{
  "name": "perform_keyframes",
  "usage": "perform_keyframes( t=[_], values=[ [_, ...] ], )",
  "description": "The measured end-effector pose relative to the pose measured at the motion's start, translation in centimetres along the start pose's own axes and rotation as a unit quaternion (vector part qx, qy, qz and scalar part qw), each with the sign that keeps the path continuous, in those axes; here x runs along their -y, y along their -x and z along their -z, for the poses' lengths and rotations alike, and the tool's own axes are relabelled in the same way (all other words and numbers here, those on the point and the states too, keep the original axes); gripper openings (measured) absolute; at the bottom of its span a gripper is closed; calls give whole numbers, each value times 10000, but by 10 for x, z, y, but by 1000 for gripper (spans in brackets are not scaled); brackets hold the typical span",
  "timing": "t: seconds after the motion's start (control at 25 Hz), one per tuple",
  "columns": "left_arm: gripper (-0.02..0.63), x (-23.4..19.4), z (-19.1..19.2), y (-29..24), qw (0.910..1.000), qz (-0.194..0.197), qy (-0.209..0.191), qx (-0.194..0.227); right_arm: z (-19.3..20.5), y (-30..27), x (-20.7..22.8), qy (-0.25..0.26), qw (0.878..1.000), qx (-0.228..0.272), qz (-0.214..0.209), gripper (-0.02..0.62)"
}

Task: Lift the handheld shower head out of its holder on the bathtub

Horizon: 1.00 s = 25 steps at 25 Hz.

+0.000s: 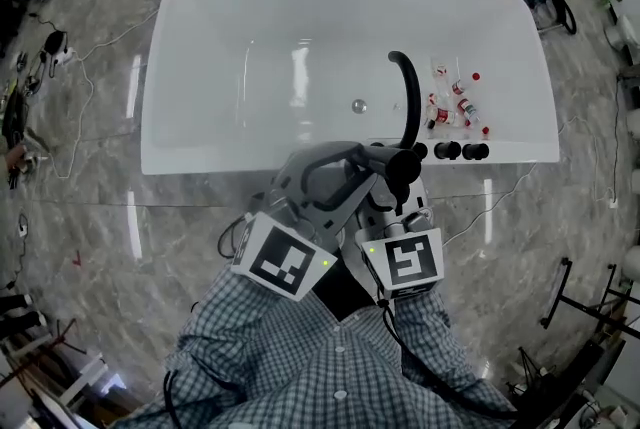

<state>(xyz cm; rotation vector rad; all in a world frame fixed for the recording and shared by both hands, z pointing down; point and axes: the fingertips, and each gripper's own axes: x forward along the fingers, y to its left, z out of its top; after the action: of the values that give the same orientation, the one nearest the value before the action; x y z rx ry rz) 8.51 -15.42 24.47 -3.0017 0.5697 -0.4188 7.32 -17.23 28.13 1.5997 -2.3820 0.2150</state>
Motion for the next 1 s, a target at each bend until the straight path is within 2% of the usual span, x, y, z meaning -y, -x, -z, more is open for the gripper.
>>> perform_keyframes(
  t=[0.64,1.0],
  values=[
    [129,-7,-102,35,9972,-54,-553,502,-106,35,-3,272,9968,752,90,121],
    [129,-9,-145,57,9927,-109,-967,716,-155,50,-12,556,9922,1112,58,121]
  ],
)
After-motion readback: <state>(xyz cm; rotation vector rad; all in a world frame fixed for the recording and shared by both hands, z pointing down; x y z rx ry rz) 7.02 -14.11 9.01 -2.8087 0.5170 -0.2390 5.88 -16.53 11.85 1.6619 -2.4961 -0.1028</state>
